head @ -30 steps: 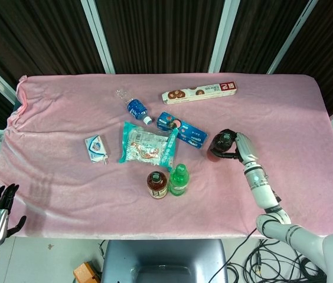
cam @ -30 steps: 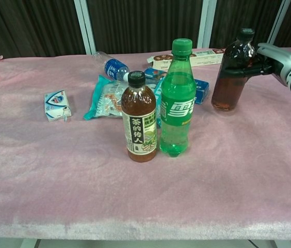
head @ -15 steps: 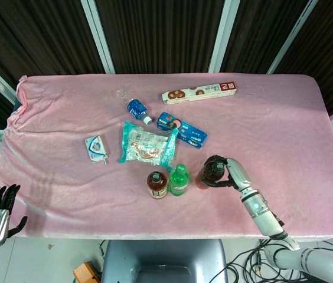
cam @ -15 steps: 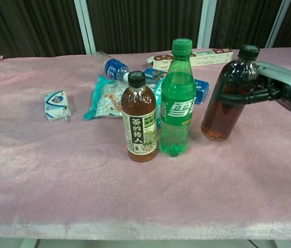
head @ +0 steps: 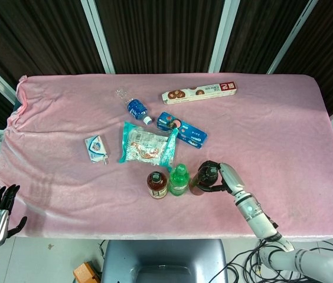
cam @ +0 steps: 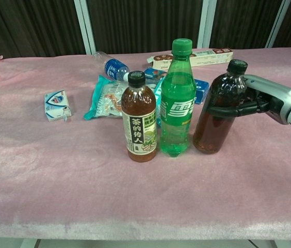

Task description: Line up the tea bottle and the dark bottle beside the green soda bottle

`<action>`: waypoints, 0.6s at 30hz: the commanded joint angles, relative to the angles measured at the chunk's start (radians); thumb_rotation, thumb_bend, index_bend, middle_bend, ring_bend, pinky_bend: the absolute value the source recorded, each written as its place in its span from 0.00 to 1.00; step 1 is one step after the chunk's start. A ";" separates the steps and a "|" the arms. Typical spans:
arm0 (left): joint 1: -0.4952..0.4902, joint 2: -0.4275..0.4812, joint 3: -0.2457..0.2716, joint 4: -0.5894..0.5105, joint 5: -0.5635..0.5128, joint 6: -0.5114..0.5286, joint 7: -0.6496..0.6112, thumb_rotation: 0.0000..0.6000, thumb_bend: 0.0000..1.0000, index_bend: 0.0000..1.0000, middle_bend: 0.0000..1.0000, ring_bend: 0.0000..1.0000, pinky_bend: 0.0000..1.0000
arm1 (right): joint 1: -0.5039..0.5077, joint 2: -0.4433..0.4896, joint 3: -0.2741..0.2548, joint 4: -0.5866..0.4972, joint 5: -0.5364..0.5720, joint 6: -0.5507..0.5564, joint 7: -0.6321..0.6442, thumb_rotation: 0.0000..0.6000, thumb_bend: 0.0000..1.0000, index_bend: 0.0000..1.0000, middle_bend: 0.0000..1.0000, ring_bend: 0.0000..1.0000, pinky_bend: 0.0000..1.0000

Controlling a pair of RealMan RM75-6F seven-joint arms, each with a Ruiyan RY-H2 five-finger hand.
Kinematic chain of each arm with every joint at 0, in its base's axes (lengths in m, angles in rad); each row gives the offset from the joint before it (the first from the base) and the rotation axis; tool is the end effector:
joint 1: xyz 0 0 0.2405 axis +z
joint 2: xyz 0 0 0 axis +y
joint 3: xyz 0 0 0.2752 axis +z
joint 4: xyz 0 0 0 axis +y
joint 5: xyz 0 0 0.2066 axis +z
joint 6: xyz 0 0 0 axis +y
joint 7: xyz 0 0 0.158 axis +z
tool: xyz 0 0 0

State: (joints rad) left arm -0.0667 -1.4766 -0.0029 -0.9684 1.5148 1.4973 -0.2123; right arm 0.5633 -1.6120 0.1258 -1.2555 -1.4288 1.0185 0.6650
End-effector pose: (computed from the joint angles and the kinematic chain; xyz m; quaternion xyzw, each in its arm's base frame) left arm -0.4092 0.1855 0.1051 -0.6061 -0.3762 -0.3558 0.6038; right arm -0.2263 -0.3391 -0.0256 0.5483 -0.6172 0.5084 0.2448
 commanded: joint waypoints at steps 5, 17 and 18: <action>0.000 0.000 0.000 0.000 0.002 -0.001 0.000 1.00 0.30 0.00 0.07 0.00 0.00 | 0.001 -0.007 -0.006 0.015 -0.013 0.006 -0.001 1.00 0.30 0.81 0.65 0.55 0.57; -0.001 0.002 0.000 -0.003 0.003 -0.010 -0.008 1.00 0.30 0.00 0.07 0.00 0.00 | 0.007 0.010 -0.025 0.016 -0.036 -0.007 0.036 1.00 0.30 0.28 0.44 0.41 0.54; -0.001 0.002 0.000 -0.004 0.003 -0.011 -0.009 1.00 0.30 0.00 0.07 0.00 0.00 | 0.008 0.012 -0.026 0.015 -0.037 -0.008 0.035 1.00 0.30 0.25 0.43 0.40 0.54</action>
State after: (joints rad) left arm -0.0679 -1.4744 -0.0027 -0.9726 1.5184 1.4866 -0.2214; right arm 0.5705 -1.6009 0.1003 -1.2396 -1.4653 1.0106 0.7005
